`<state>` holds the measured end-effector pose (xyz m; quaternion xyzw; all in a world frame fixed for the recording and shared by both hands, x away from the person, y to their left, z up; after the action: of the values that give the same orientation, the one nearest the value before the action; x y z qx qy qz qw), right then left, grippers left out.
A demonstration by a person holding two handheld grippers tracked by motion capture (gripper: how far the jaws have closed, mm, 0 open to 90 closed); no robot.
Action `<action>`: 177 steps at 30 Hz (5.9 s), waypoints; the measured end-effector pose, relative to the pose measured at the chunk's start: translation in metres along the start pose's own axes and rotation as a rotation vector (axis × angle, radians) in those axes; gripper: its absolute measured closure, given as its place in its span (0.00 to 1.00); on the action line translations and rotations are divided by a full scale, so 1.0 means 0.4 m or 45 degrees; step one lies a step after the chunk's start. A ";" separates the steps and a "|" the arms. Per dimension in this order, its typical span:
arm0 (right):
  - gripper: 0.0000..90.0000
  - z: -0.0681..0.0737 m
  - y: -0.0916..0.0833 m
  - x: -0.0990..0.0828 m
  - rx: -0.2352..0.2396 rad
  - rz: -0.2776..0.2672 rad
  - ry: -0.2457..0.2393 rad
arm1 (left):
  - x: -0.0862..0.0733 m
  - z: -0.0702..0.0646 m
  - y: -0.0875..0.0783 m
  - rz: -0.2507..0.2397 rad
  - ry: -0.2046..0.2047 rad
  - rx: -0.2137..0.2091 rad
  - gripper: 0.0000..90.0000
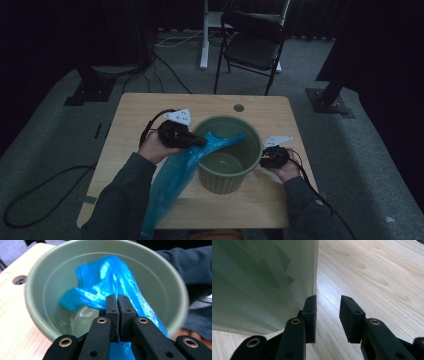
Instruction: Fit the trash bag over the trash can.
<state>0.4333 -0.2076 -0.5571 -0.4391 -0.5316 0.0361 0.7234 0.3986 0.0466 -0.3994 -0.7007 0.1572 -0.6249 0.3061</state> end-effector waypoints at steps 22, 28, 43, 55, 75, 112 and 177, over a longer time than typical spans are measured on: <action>0.74 -0.004 -0.009 -0.006 -0.008 -0.004 0.008 | 0.075 0.045 0.039 -0.038 -0.017 0.207 0.74; 0.74 -0.004 -0.010 -0.006 -0.009 -0.005 0.007 | 0.064 0.035 -0.022 -0.082 -0.028 0.238 0.71; 0.74 -0.004 -0.010 -0.006 -0.005 -0.006 0.012 | -0.048 0.003 -0.147 -0.083 -0.091 0.318 0.68; 0.75 0.012 -0.017 0.006 0.041 -0.024 0.011 | -0.147 -0.014 -0.157 -0.049 -0.195 0.285 0.67; 0.75 0.046 -0.070 0.017 0.102 -0.057 -0.057 | -0.073 0.061 -0.110 -0.031 -0.166 0.362 0.99; 0.72 0.140 -0.080 0.037 0.224 -0.079 -0.126 | 0.044 0.077 -0.065 -0.063 -0.072 0.388 0.99; 0.79 0.176 -0.205 0.371 0.177 -0.357 -0.237 | 0.152 0.012 0.029 -0.048 0.093 0.305 0.99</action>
<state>0.4068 -0.1386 -0.3887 -0.3043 -0.6485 0.0122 0.6976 0.4153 0.0021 -0.3596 -0.6388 0.0790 -0.6699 0.3699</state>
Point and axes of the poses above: each handheld gripper's, and its own axes: y roughly forward along the jaws, x roughly out of its top, z roughly to its left, the point moved 8 cm from there along y, roughly forward along the jaws, and after that the axes turned 1 degree about y, right-handed, at the moved point
